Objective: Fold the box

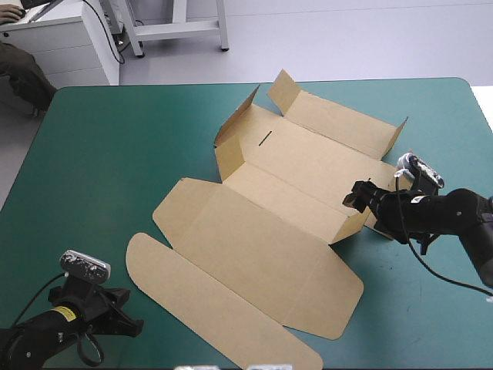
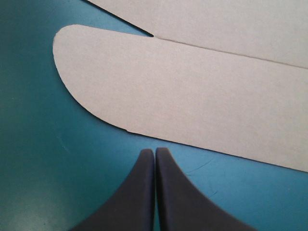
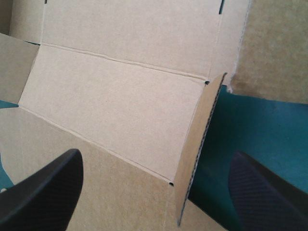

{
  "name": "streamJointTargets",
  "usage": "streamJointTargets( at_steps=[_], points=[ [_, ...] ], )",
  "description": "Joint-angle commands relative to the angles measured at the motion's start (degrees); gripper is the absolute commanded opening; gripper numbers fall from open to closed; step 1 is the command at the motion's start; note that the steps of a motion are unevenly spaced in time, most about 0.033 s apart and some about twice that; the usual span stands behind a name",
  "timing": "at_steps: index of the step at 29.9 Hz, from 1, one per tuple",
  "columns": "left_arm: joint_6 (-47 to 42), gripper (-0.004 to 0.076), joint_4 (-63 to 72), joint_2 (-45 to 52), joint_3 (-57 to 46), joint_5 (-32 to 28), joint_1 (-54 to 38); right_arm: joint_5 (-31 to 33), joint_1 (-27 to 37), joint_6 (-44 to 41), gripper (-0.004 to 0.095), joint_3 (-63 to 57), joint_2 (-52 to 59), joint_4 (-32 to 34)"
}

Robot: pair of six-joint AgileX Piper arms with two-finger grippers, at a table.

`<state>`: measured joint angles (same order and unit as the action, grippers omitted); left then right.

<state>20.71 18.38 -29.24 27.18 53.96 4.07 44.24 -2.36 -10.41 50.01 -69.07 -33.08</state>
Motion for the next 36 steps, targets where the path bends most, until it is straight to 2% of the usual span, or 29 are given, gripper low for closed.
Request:
streamJointTargets(
  at_steps=[1,10,15,18,24,26,31,36],
  points=[
    [-0.13,-0.0008,1.47,-0.63,1.67,-2.54,0.07,-1.57,0.31,-1.04,0.076,2.22,-2.32,-4.13],
    [-0.13,-0.0008,1.47,-0.63,1.67,-2.54,0.07,-2.36,0.42,-1.92,0.0759,2.22,-7.55,-7.03],
    [-0.13,-0.0008,1.47,-0.63,1.67,-2.54,0.07,-2.73,0.42,-3.38,0.0702,2.22,-10.06,-7.15],
    [-0.13,-0.0008,1.47,-0.63,1.67,-2.54,0.07,-2.51,0.42,-3.5,0.058,2.22,-10.88,-7.52],
    [-0.13,-0.0008,1.47,-0.63,1.67,-2.54,0.07,-2.74,0.42,-3.37,0.0091,2.22,-11.14,-7.52],
    [-0.13,-0.0008,1.47,-0.63,1.67,-2.54,0.07,-3.0,0.42,-3.14,-0.0021,2.22,-11.14,-7.52],
    [-0.13,-0.0008,1.47,-0.63,1.67,-2.54,0.07,-3.11,0.42,-2.83,-0.0014,2.22,-11.14,-7.29],
    [-0.13,-0.0008,1.47,-0.63,1.67,-2.54,0.07,-3.46,0.42,1.69,-0.0014,2.22,-11.14,-7.16]
  ],
)
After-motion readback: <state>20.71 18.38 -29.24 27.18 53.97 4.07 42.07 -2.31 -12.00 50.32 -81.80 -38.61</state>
